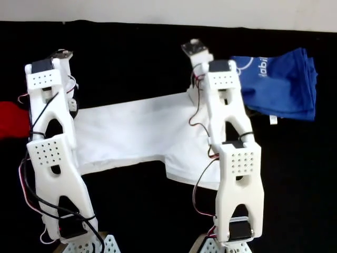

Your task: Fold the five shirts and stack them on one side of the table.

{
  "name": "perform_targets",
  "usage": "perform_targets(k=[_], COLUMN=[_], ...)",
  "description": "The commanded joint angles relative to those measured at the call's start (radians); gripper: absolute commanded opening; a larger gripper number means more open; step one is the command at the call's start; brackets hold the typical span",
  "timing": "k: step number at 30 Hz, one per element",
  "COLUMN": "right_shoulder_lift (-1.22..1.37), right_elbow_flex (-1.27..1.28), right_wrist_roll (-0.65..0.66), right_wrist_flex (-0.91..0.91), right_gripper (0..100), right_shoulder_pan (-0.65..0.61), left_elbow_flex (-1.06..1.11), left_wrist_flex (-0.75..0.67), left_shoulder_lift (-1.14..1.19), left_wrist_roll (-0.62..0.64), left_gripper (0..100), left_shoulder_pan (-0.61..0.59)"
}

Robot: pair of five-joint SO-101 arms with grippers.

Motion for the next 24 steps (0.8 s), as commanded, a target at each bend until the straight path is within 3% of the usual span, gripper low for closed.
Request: perform_targets(k=[1, 6, 10, 18, 24], right_shoulder_lift=[-0.028, -0.044, -0.084, -0.519, -0.865], right_elbow_flex=[-0.208, -0.469, -0.503, -0.082, 0.337], right_wrist_roll=[-0.008, -0.009, -0.011, -0.054, -0.054], right_wrist_flex=[0.165, 0.300, 0.300, 0.298, 0.294], right_gripper=[16.4, 16.6, 16.6, 16.6, 16.6], right_shoulder_pan=[0.012, 0.013, 0.027, 0.019, -0.048], left_elbow_flex=[-0.168, -0.292, -0.168, 0.473, 0.992], left_wrist_flex=[0.118, 0.186, 0.187, 0.161, -0.106], left_shoulder_lift=[-0.010, -0.039, -0.205, -0.750, -0.954], left_wrist_roll=[0.008, 0.035, 0.055, 0.044, 0.049], left_gripper=[1, 1, 1, 1, 1], left_shoulder_pan=[-0.025, -0.028, -0.047, -0.004, 0.035])
